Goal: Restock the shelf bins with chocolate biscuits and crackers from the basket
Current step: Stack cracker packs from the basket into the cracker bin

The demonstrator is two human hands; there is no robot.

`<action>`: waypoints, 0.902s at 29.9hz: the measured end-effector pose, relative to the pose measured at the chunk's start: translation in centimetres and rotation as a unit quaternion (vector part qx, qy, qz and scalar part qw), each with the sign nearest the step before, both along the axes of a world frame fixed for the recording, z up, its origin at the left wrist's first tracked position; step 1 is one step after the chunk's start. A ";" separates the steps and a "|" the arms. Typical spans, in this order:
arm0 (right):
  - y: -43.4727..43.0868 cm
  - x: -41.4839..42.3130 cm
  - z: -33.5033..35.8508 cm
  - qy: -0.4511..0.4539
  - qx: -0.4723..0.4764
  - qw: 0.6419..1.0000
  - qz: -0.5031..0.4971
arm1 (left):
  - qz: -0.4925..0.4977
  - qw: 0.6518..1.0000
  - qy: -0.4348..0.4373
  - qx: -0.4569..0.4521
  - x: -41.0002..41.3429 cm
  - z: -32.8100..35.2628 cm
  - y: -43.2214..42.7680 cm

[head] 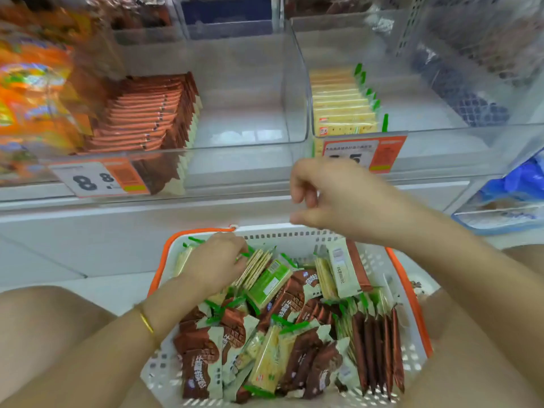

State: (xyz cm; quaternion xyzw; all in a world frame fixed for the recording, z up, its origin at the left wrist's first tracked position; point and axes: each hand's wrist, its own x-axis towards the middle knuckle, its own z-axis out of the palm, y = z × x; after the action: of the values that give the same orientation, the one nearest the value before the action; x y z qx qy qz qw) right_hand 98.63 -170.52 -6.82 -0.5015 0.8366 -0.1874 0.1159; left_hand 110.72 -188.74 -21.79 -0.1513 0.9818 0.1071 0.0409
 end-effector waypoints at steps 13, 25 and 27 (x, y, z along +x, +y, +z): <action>-2.6 -0.9 -14.0 -0.067 0.288 0.953 0.060 | -0.031 0.975 -0.168 -0.141 -1.0 -7.9 1.3; -1.9 -2.8 -13.8 -0.133 0.218 0.967 -0.013 | 0.117 0.978 -0.045 0.164 -0.7 1.0 -0.1; -1.8 -2.8 -13.4 -0.168 0.194 0.966 -0.025 | 0.132 0.954 -0.016 0.269 -0.2 2.7 -0.5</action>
State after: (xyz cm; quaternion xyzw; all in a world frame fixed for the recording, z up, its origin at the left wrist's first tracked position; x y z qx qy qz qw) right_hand 95.88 -172.31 -20.27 -0.4095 0.8377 -0.1061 0.3454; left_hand 110.51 -189.29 -19.05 -0.2646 0.8870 0.3695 0.0813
